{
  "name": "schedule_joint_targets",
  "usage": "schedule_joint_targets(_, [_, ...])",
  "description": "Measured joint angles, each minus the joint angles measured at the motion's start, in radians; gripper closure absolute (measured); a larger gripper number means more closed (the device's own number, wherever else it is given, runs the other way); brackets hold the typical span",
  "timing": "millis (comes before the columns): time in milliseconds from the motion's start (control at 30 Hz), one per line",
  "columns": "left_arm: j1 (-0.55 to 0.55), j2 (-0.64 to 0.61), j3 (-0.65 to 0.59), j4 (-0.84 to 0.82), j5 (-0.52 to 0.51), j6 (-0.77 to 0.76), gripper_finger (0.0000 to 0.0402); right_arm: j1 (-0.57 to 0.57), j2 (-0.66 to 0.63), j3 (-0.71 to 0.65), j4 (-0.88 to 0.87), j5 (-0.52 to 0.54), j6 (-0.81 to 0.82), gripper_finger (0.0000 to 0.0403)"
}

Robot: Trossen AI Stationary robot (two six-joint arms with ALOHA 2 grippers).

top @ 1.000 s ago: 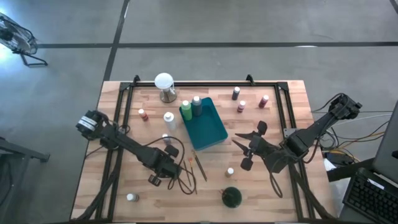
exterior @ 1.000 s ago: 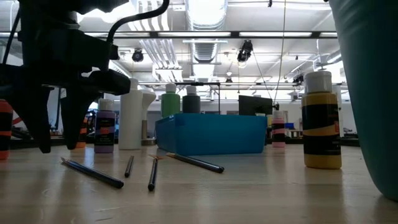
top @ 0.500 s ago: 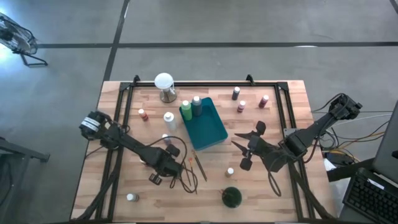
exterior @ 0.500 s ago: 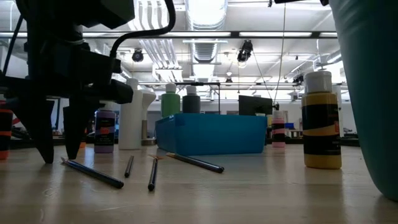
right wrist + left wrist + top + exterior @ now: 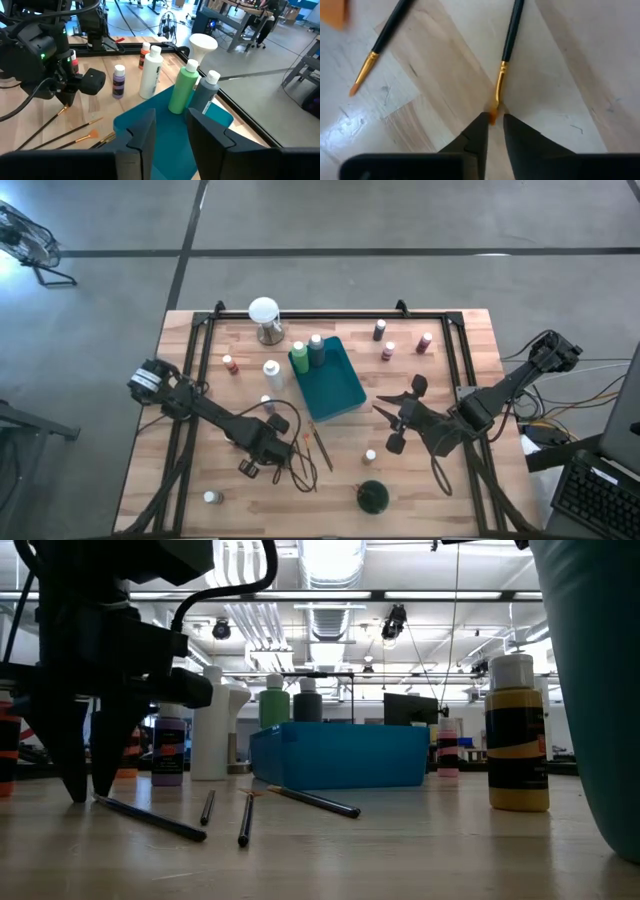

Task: Pick & Place Paint Supplies
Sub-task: Put the gold paint brush into the green cup

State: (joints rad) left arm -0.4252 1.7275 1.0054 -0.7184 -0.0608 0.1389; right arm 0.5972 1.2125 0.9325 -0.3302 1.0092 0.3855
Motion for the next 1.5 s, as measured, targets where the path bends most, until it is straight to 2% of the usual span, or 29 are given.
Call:
schedule_joint_targets(200, [-0.001, 0.0, -0.001, 0.01, 0.0, 0.029, 0.0395, 0.0, 0.0, 0.0, 0.0, 0.0, 0.0, 0.0315])
schedule_joint_targets(567, [0.0, -0.027, 0.011, -0.002, -0.024, 0.008, 0.0399, 0.0, 0.0, 0.0, 0.001, 0.001, 0.0, 0.0335])
schedule_joint_targets(767, [-0.005, -0.088, 0.085, -0.079, -0.086, 0.016, 0.04, -0.001, 0.0, 0.0, 0.016, 0.002, 0.0, 0.032])
schedule_joint_targets(933, [-0.025, -0.096, 0.193, -0.271, -0.26, 0.052, 0.0401, -0.001, 0.0, 0.0, 0.02, 0.0, 0.019, 0.0302])
schedule_joint_targets(1167, [-0.073, -0.094, 0.349, -0.449, -0.501, 0.082, 0.0401, -0.034, -0.001, 0.0, 0.032, -0.087, 0.06, 0.0285])
schedule_joint_targets(1267, [-0.116, -0.094, 0.408, -0.464, -0.662, 0.162, 0.0401, -0.065, -0.001, 0.0, 0.053, -0.175, 0.063, 0.0278])
schedule_joint_targets(1500, [-0.224, -0.094, 0.493, -0.399, -1.089, 0.405, 0.0401, -0.153, -0.001, 0.0, 0.206, -0.494, -0.013, 0.0263])
